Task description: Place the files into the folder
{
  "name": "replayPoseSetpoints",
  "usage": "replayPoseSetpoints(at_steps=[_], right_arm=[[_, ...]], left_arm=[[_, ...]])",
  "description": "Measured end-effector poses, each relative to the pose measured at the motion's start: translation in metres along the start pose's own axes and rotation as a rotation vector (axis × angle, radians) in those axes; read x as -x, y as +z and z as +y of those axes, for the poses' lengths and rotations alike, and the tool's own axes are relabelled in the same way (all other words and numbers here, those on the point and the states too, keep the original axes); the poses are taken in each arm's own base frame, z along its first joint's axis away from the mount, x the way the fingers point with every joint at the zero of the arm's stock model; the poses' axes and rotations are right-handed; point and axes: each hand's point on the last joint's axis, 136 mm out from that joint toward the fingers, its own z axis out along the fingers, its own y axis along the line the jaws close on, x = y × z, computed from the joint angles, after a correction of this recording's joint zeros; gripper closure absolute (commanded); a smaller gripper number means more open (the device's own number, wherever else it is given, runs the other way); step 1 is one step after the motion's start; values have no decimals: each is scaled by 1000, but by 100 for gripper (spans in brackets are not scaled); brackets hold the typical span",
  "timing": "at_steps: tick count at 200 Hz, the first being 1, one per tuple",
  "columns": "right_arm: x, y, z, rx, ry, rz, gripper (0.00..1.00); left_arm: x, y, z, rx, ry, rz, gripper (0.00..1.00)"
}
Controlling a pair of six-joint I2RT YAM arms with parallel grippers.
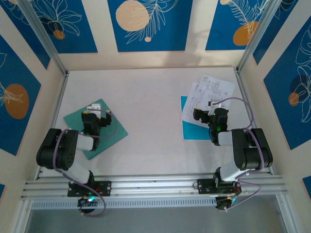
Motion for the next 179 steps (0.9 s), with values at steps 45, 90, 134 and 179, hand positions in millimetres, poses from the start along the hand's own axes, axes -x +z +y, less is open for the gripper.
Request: replayPoseSetpoints(at_steps=[45,90,134,179], right_arm=[[0,0,0,0,0,0,1],[0,0,0,0,0,0,1],[0,0,0,0,0,0,1],[0,0,0,0,0,-1,1]], left_arm=[[0,0,0,0,0,0,0],[2,0,-1,-4,-1,-7,0],[1,0,-3,-15,0,-5,0],[3,-1,-3,-17,-1,-10,0]])
